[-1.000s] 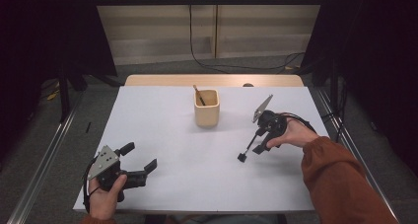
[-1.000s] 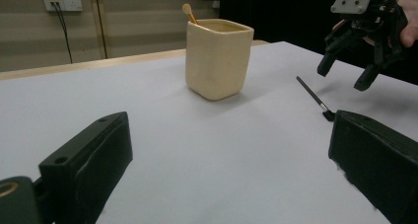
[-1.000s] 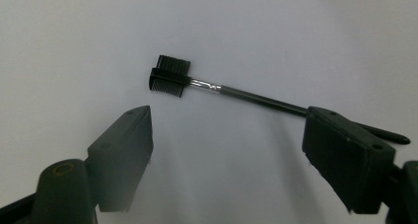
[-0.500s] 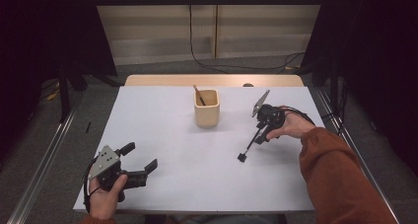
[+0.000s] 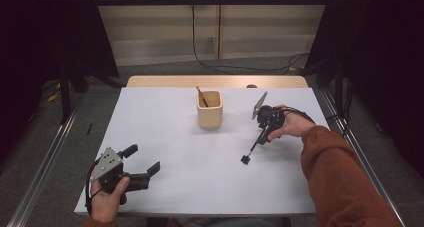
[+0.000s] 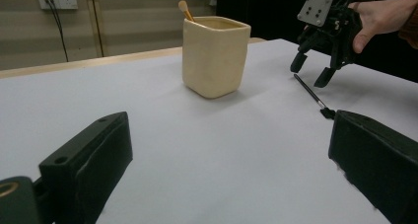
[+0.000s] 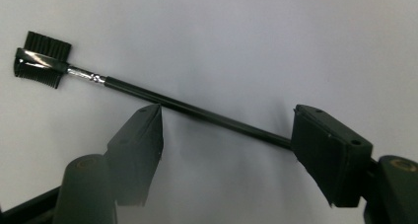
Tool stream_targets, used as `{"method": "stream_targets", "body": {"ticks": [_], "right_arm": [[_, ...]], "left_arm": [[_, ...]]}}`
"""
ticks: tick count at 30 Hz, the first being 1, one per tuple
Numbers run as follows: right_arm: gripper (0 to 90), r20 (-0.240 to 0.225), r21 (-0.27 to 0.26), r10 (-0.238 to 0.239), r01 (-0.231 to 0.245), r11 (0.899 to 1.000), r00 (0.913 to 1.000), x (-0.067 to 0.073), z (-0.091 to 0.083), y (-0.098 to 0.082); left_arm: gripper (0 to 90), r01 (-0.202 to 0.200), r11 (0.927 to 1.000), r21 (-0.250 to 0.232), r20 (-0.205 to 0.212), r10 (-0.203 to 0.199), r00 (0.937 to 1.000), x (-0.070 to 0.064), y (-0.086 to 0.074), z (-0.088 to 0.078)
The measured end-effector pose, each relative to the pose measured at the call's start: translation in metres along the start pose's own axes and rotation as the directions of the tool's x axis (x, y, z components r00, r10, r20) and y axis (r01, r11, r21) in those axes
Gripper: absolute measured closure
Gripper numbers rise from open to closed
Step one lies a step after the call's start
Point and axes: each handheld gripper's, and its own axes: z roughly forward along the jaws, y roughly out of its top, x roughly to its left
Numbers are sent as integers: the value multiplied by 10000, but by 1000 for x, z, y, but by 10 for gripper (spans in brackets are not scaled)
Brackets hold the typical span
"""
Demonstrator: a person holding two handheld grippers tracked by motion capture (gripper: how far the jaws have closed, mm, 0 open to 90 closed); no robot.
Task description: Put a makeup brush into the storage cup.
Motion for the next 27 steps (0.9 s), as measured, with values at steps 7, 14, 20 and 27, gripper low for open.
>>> {"method": "stream_targets", "body": {"ticks": [7, 14, 20, 27], "right_arm": [[234, -34, 128, -271, 272, 9995, 9996, -2, 9, 0], [215, -222, 290, -188, 195, 9994, 9996, -4, 12, -2], [235, -284, 330, -249, 258, 9991, 9993, -5, 12, -4], [307, -268, 498, -167, 180, 9986, 9995, -5, 10, -3]], "left_arm": [[28, 61, 10000, -28, -17, -61, 10000, 1, 0, -1], [28, 88, 10000, -12, 24, -88, 10000, 0, 0, 0], [28, 87, 10000, -17, 49, -87, 9999, 0, 0, 0], [28, 32, 10000, -24, 83, -32, 10000, 0, 0, -1]]}}
